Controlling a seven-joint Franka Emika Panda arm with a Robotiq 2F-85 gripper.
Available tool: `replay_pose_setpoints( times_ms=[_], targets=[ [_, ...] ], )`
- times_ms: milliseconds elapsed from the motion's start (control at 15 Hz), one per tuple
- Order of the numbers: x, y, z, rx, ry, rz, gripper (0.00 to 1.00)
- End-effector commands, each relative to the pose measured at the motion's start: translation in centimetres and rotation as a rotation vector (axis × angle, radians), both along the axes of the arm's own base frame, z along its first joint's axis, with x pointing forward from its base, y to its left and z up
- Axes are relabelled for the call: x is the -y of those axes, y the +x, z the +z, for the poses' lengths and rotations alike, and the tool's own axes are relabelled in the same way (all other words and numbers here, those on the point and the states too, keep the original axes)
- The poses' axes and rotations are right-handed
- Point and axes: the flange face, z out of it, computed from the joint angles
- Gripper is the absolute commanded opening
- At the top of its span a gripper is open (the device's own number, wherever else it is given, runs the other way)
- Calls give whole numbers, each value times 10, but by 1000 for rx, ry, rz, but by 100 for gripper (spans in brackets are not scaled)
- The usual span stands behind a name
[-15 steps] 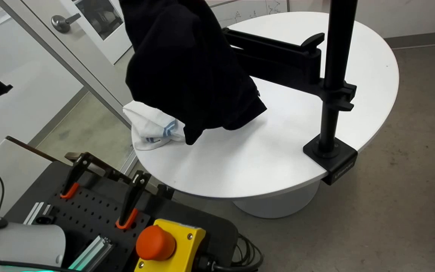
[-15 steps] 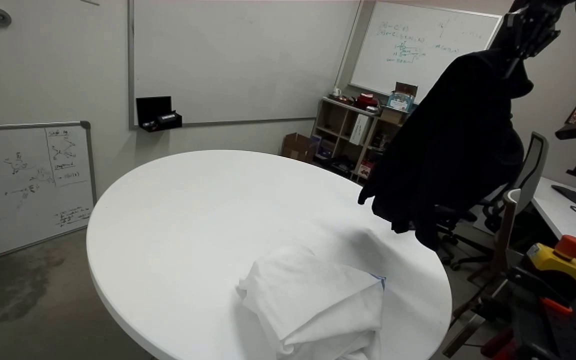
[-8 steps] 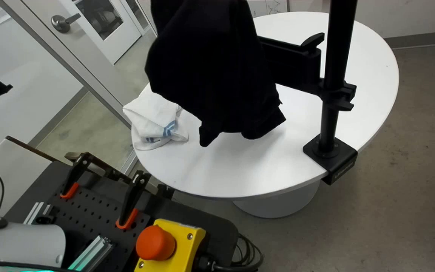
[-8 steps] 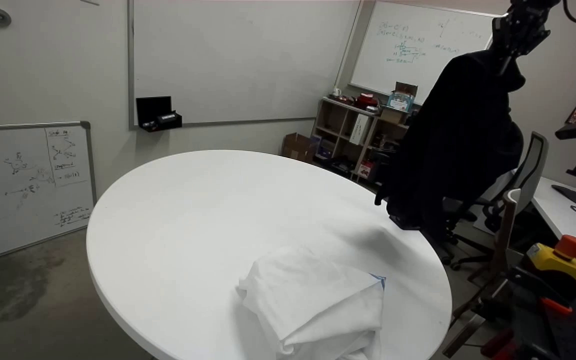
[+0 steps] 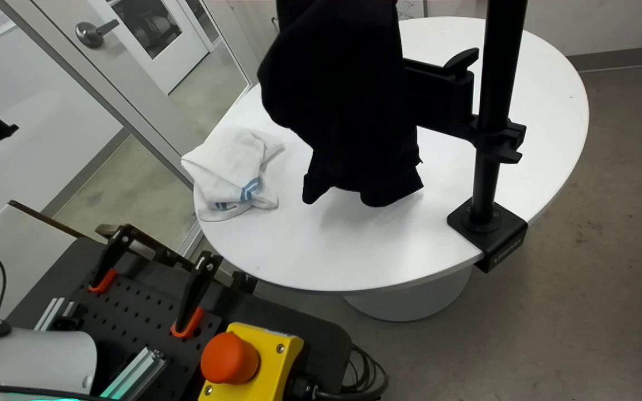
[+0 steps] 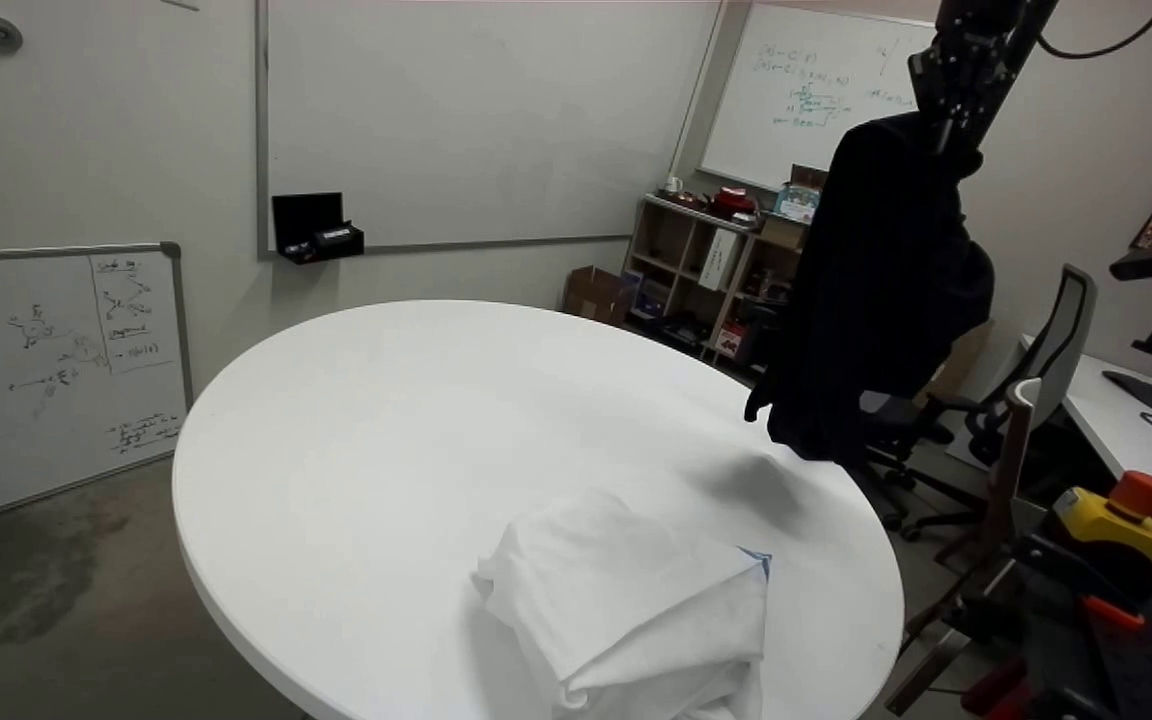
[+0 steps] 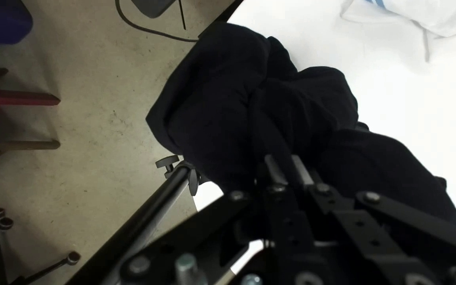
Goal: Hang the black cloth on the object
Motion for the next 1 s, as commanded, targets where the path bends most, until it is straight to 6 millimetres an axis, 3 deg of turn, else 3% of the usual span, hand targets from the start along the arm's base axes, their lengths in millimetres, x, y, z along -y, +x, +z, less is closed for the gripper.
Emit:
replay_pose_setpoints(
  times_ms=[0,267,600,667,800,933],
  targets=[
    [12,45,14,8,-83,-13,2],
    [17,81,18,21,-222,13,2],
    [13,110,-6,-29,-322,35,2],
    [12,115,-11,-40,-331,36,31],
    [8,121,-23,-58,-345,39,37],
    [5,126,-31,-70,-351,45,53]
  ],
)
